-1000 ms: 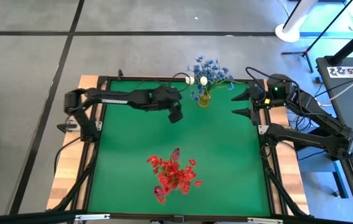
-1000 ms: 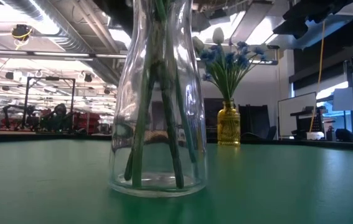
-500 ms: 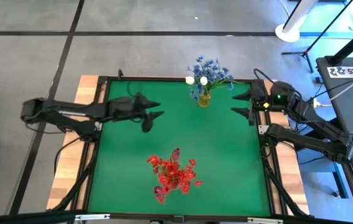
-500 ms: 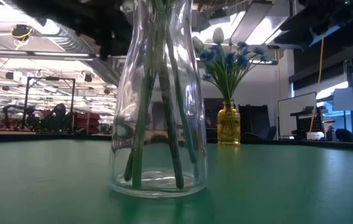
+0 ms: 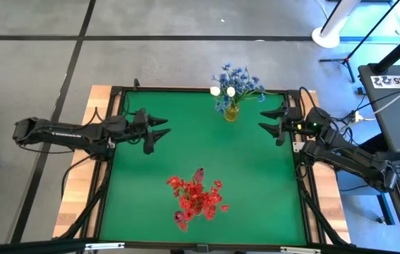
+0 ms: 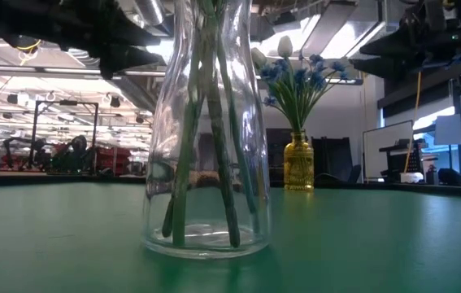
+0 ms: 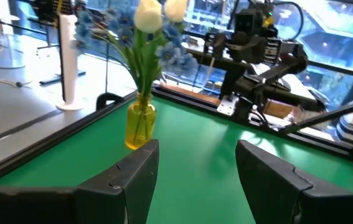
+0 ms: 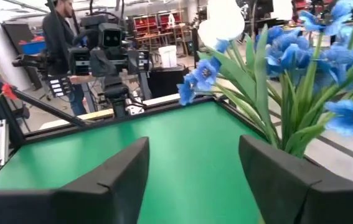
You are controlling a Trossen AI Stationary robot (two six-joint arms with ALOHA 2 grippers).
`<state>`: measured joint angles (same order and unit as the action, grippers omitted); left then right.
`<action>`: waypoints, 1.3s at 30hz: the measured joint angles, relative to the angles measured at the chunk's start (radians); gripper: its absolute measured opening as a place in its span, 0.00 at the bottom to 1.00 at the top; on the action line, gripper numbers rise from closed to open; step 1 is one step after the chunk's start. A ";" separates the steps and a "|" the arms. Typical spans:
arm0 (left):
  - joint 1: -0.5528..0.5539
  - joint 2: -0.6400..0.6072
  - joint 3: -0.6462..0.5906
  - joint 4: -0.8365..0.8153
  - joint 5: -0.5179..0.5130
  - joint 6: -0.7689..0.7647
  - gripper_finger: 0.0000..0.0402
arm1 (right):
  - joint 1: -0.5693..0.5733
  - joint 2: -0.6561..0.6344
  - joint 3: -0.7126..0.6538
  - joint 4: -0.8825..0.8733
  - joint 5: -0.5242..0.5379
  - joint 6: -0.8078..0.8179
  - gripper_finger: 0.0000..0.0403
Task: Sort flowers into vase by color
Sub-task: Return to Home Position
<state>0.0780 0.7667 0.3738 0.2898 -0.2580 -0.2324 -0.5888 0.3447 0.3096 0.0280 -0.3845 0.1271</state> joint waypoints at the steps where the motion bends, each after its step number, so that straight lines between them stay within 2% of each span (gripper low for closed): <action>1: 0.000 -0.011 -0.007 0.002 -0.009 -0.001 0.52 | 0.000 0.000 0.000 -0.001 0.006 0.000 0.60; 4: 0.000 -0.042 -0.023 0.003 -0.017 -0.003 0.52 | 0.000 0.000 0.000 0.032 0.009 -0.001 0.50; 8: 0.000 -0.059 -0.025 0.004 -0.017 -0.004 0.50 | 0.000 -0.001 0.001 0.076 0.024 -0.003 0.31; 12: 0.000 -0.062 -0.025 0.003 -0.017 0.006 0.44 | 0.000 -0.001 0.001 0.087 0.046 -0.012 0.09; 14: 0.000 -0.069 -0.025 0.001 -0.017 0.019 0.39 | 0.000 0.000 0.000 0.084 0.053 -0.023 0.02; 20: 0.010 -0.103 -0.025 -0.002 -0.027 0.051 0.20 | 0.012 0.000 0.001 0.105 0.053 -0.022 0.06; 25: 0.016 -0.140 -0.025 -0.022 -0.027 0.060 0.02 | 0.128 0.035 0.001 0.157 0.100 -0.069 0.04; 33: 0.016 -0.174 -0.025 -0.060 0.006 0.060 0.00 | 0.389 0.138 0.001 0.208 0.372 -0.158 0.02; 39: 0.016 -0.181 -0.095 0.012 0.034 0.053 0.00 | 0.543 0.267 0.001 0.351 0.392 -0.204 0.02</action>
<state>0.0940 0.5859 0.2785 0.3020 -0.2239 -0.1797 -0.0454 0.6115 0.3103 0.3786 0.0080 -0.0771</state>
